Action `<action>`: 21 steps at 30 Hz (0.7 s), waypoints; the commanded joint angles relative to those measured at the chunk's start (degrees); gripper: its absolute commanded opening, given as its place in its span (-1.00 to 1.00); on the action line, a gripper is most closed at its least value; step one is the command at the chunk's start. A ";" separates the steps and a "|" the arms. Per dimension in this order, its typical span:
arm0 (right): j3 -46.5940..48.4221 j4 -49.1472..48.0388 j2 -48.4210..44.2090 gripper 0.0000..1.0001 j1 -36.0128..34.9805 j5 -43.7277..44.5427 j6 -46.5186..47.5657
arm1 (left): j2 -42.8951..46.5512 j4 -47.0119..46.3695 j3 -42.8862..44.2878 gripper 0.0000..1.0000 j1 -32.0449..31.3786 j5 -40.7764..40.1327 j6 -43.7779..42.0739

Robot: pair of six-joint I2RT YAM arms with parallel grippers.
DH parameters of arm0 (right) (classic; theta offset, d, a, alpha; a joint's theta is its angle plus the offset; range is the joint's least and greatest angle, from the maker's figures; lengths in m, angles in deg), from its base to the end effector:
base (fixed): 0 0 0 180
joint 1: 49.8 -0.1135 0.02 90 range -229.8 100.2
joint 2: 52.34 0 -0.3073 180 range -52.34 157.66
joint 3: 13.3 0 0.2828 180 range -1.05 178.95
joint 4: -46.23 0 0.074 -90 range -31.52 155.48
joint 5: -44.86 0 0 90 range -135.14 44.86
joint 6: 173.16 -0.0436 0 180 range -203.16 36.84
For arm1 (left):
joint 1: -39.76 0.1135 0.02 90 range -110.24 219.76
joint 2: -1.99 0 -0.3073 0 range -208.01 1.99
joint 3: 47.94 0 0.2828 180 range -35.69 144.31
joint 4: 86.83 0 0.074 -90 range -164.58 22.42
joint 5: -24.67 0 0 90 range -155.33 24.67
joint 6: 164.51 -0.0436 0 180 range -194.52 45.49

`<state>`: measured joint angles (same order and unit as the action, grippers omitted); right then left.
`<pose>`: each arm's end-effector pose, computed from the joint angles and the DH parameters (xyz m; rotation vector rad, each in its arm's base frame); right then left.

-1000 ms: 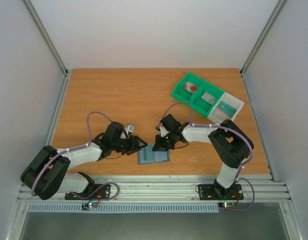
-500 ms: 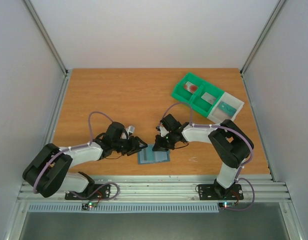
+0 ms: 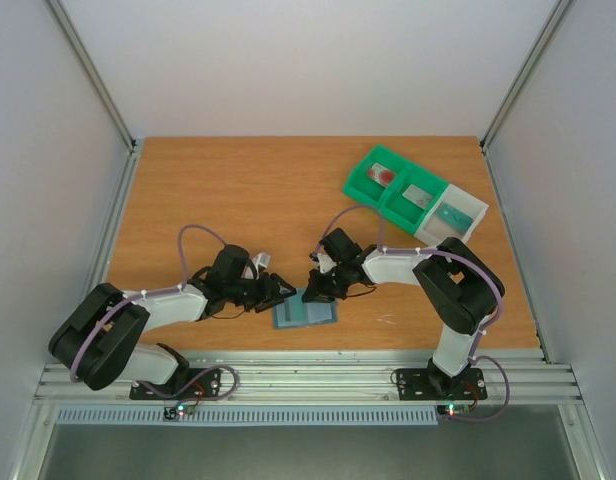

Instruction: Take the credit cards out of the card holder

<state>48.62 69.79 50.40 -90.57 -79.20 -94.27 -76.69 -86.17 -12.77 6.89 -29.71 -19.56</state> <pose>0.2487 0.2467 0.1291 -0.9092 2.6687 1.0544 0.1906 -0.1534 0.1439 -0.1534 2.6557 -1.3829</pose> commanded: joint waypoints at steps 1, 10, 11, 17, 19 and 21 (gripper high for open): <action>-1.99 2.59 3.04 -0.98 -0.46 4.29 -0.22 | 0.98 -2.66 -0.38 0.11 -0.18 -0.10 0.14; -2.19 2.36 2.82 -0.98 -0.51 4.83 -0.27 | 4.18 3.02 0.20 0.16 -0.23 -1.74 -1.90; -2.20 2.46 2.77 -0.98 -0.53 4.95 -0.25 | 4.49 3.00 0.12 0.16 -0.27 -1.69 -1.81; -2.42 2.32 2.53 -0.98 -0.53 5.19 -0.22 | 5.96 5.18 0.06 0.17 -0.19 -3.27 -2.45; -2.47 2.44 2.55 -0.98 -0.53 5.12 -0.22 | 5.55 5.06 0.03 0.17 -0.18 -3.18 -2.57; -2.47 2.40 2.45 -0.98 -0.49 5.11 -0.25 | 4.94 4.60 0.07 0.17 -0.26 -3.02 -2.58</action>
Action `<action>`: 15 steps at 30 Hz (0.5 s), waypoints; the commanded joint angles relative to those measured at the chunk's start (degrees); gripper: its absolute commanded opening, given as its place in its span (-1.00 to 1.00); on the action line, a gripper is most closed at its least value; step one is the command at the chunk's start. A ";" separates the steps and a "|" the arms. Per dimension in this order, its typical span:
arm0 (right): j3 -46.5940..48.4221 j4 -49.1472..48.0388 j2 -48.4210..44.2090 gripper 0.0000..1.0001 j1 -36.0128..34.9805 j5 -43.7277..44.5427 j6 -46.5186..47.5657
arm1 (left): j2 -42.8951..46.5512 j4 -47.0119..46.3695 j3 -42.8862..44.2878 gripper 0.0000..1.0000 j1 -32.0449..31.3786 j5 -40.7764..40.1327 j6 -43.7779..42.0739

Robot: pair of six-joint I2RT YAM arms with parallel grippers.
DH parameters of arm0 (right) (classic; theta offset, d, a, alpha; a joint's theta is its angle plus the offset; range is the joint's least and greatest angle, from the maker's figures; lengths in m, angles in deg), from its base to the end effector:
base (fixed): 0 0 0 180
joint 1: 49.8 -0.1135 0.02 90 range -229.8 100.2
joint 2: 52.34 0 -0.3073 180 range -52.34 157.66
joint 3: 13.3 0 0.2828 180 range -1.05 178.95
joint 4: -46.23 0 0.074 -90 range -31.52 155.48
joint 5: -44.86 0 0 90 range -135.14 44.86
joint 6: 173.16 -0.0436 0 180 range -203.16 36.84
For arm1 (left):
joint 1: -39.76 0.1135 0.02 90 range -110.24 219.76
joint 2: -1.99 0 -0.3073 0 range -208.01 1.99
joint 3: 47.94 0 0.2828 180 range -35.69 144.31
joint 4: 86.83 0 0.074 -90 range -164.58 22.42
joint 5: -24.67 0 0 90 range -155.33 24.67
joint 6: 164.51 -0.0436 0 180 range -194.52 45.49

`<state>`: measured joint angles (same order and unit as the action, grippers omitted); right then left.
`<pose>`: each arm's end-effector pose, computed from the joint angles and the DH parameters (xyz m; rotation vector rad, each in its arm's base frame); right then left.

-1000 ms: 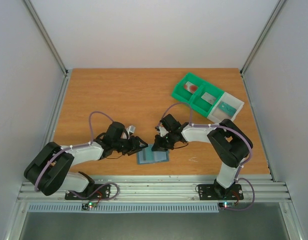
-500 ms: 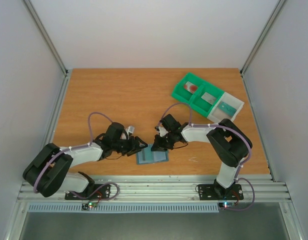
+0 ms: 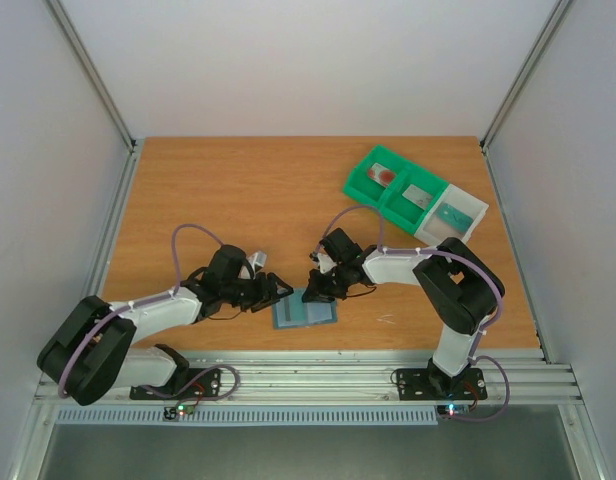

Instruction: Take the credit cards out of the card holder

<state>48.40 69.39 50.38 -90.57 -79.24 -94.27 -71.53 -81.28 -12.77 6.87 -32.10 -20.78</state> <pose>0.2483 0.2464 0.1285 -0.9098 2.6647 1.0563 0.1837 -0.1472 0.1561 -0.1466 2.6349 -1.3325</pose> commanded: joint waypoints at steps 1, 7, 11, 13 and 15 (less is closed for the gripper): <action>-2.19 2.82 2.49 -0.98 -0.51 5.14 -0.23 | -0.53 -0.40 0.10 0.17 -0.18 -0.67 -1.35; -1.95 2.71 2.57 -0.98 -0.53 4.85 -0.25 | -2.11 -0.65 0.37 0.14 -0.22 -0.53 -1.59; -1.56 2.81 2.75 -0.98 -0.48 4.65 -0.22 | -2.26 -1.30 0.14 0.14 -0.20 -0.63 -1.38; -1.45 2.71 2.83 -0.98 -0.51 4.54 -0.22 | -2.23 -2.00 -0.09 0.14 -0.25 -0.80 -0.94; -1.46 2.48 2.93 -0.98 -0.52 4.48 -0.22 | -2.42 -2.94 -0.36 0.12 -0.25 -0.64 -0.60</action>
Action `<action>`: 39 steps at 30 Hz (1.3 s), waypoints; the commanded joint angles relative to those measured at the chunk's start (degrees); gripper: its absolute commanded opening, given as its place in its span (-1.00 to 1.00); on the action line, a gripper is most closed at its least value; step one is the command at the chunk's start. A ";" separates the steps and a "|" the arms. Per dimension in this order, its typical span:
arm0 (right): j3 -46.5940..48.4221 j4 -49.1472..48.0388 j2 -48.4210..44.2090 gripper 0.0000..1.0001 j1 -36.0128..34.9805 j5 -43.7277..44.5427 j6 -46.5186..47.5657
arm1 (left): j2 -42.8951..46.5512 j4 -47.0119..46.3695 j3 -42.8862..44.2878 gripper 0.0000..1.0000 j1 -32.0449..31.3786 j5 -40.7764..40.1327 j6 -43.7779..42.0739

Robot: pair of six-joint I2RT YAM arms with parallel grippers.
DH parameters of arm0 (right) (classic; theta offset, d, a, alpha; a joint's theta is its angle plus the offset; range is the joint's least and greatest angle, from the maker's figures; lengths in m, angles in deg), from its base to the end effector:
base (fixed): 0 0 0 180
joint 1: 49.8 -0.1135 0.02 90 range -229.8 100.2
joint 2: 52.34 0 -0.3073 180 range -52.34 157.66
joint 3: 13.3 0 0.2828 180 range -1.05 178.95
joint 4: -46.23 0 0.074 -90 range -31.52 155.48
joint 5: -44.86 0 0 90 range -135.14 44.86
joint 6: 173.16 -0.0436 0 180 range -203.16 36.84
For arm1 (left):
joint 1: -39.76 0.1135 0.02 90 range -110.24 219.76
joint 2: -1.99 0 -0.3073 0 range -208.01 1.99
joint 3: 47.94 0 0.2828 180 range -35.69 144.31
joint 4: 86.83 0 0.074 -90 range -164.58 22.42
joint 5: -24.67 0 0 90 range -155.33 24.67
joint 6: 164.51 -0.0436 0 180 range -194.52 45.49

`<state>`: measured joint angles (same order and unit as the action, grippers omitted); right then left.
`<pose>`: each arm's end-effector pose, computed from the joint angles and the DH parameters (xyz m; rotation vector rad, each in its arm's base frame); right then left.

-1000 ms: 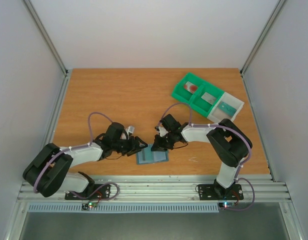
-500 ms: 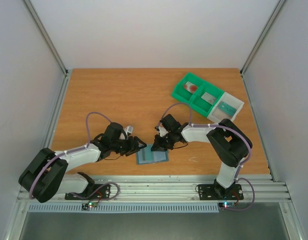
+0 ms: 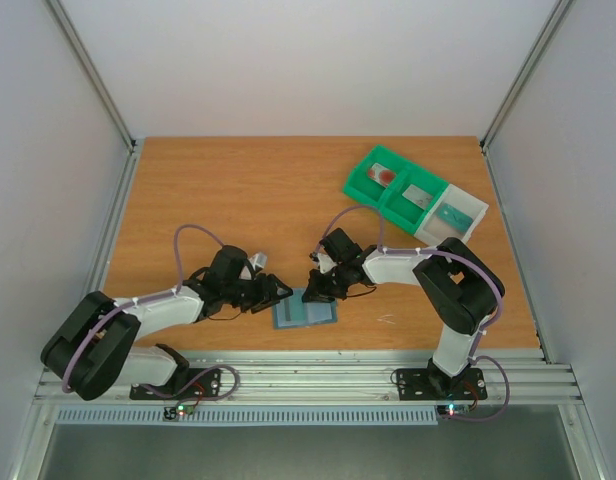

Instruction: Take the credit cards out of the card holder

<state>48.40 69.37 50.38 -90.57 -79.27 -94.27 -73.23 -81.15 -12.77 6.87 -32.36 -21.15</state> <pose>0.2483 0.2464 0.1286 -0.9100 2.6643 1.0571 0.1847 -0.1477 0.1495 -0.1570 2.6649 -1.3094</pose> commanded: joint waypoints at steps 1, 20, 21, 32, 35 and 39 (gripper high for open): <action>-1.41 2.53 2.91 -0.98 -0.48 4.51 -0.20 | -0.85 -3.27 -0.41 0.09 -0.25 -0.30 0.00; -3.21 0.68 1.54 -0.98 -0.47 4.79 -0.65 | -0.54 -6.31 -1.47 0.02 -1.04 -0.18 3.49; -3.26 0.63 1.60 -0.98 -0.51 4.68 -0.68 | -0.02 -4.68 -1.22 0.04 -1.04 -0.86 2.78; -3.54 0.62 0.95 -0.98 -0.47 5.04 -0.49 | 1.55 3.12 1.88 0.16 -1.03 -4.20 -1.14; -3.45 0.71 0.99 -0.98 -0.46 4.74 -0.55 | 0.99 1.33 1.31 0.16 -1.04 -3.15 -0.70; -3.45 0.24 0.94 -0.98 -0.49 4.51 -0.96 | 0.50 -0.10 0.86 0.16 -1.04 -2.66 -0.16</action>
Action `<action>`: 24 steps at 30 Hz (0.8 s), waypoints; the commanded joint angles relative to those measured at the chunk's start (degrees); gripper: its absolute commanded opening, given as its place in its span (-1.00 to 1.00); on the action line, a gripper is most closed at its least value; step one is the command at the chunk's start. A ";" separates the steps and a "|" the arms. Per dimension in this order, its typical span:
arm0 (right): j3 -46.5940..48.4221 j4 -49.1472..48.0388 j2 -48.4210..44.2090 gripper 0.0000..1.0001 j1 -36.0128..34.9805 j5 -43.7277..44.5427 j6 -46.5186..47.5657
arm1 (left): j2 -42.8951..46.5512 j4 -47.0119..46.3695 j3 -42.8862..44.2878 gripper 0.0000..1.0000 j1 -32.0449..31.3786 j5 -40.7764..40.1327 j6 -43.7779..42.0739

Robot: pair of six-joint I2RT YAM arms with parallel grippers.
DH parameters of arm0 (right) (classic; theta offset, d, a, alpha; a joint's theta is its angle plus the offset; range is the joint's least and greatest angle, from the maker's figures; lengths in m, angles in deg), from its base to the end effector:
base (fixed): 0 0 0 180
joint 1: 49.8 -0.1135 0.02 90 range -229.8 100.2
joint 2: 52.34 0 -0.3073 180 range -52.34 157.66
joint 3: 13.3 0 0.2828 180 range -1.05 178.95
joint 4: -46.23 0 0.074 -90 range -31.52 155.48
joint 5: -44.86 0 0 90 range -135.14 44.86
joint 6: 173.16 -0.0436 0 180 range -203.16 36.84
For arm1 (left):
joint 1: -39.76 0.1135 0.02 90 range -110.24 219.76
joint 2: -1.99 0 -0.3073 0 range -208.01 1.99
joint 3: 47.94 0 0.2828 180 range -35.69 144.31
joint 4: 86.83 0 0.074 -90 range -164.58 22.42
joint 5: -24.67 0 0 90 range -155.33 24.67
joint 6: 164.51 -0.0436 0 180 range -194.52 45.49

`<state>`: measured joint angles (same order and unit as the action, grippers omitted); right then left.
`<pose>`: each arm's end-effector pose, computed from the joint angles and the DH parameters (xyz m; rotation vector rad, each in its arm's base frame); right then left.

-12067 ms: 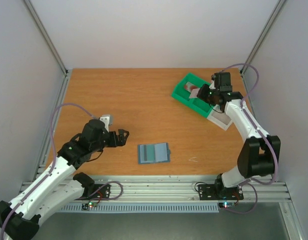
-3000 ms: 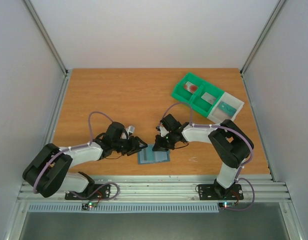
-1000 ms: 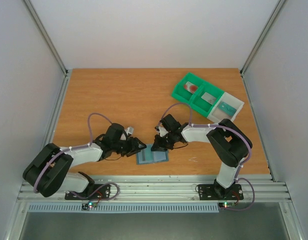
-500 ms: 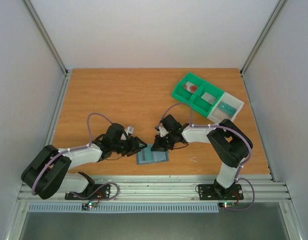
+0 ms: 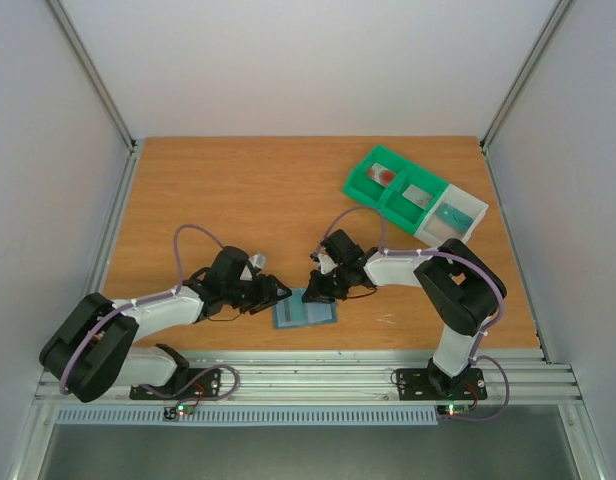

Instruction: Take the credit cards out of the card holder

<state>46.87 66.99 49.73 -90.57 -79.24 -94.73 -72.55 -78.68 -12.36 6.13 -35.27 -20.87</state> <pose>0.2456 0.2440 0.1273 -0.9025 2.6411 1.0646 0.1828 -0.1478 0.1500 -0.1869 2.6828 -1.2447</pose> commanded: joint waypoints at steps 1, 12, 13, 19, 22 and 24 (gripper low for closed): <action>-1.87 2.46 1.71 -0.98 -0.52 4.42 -0.62 | -0.44 -2.61 0.47 0.16 -0.29 0.26 -0.54; -3.44 0.26 -0.10 -0.98 -0.52 4.52 -1.51 | -4.47 -9.81 -0.20 0.03 -0.38 3.97 1.54; -3.57 0.20 0.01 -0.98 -0.48 4.57 -1.52 | -4.60 -9.79 -0.02 0.00 -0.39 4.11 1.55; -3.94 -1.21 0.84 -0.98 -0.53 4.17 -2.02 | -4.51 -8.94 0.73 -0.12 -0.45 3.71 1.60; -3.89 -1.01 0.19 -0.98 -0.43 4.70 -1.68 | -4.77 -7.62 1.28 -0.14 -0.51 3.36 1.90; -3.92 -1.00 -0.09 -0.98 -0.38 4.82 -1.66 | -4.88 -6.33 1.73 -0.14 -0.71 3.31 1.56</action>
<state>44.75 63.52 48.90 -90.57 -79.20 -96.24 -76.55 -84.16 -12.33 5.89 -32.40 -19.21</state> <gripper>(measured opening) 0.014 0.430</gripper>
